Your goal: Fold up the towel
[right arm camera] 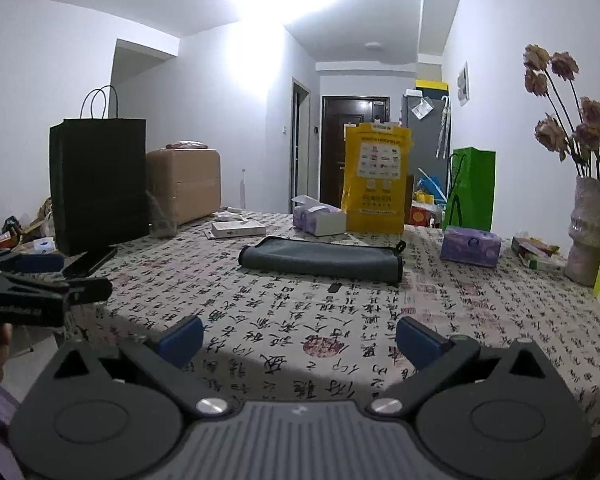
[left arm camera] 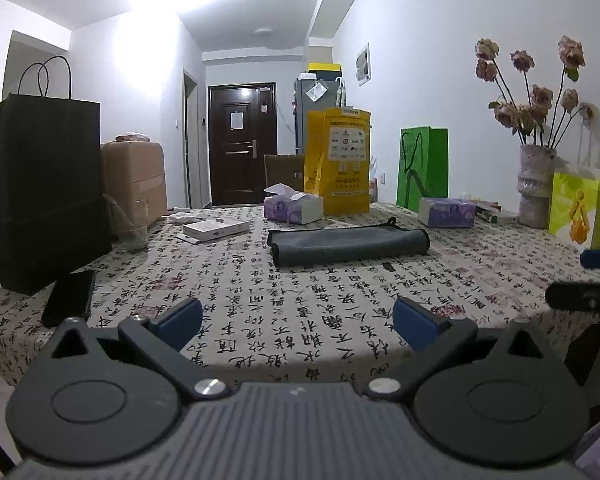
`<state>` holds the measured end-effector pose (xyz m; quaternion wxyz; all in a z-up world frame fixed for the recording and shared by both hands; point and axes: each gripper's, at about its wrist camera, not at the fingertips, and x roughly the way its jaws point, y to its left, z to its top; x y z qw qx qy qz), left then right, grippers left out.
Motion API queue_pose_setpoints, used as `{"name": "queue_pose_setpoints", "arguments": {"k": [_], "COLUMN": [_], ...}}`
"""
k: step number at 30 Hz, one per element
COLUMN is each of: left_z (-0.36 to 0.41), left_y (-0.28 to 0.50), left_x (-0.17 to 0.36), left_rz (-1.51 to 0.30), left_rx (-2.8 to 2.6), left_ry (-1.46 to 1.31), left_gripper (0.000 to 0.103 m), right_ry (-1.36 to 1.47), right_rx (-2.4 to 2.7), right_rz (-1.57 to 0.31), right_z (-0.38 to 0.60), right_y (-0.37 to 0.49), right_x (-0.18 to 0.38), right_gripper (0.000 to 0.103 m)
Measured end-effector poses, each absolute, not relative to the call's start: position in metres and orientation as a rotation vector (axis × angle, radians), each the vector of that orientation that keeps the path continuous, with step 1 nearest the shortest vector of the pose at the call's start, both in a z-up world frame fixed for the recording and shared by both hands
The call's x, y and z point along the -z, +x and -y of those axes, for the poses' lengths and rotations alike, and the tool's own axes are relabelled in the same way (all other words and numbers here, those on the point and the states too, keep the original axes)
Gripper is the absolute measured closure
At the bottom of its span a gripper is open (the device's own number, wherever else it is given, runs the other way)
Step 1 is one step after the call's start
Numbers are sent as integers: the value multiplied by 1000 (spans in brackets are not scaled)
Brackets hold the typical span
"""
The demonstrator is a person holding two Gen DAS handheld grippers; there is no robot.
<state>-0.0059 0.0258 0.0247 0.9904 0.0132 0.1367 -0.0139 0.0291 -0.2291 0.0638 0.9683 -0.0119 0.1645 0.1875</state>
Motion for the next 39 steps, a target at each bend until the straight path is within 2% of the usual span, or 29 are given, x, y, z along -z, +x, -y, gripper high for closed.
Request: {"name": "queue_pose_setpoints", "arguments": {"k": [39], "left_z": [-22], "left_y": [-9], "left_x": [-26], "left_rz": [-280], "left_rx": [52], "left_ry": [3], "left_gripper": [0], "right_ry": [21], "right_rx": [-368], "right_rz": [-336], "right_z": [233], "right_y": [24], "right_x": [-61], "right_gripper": [0]}}
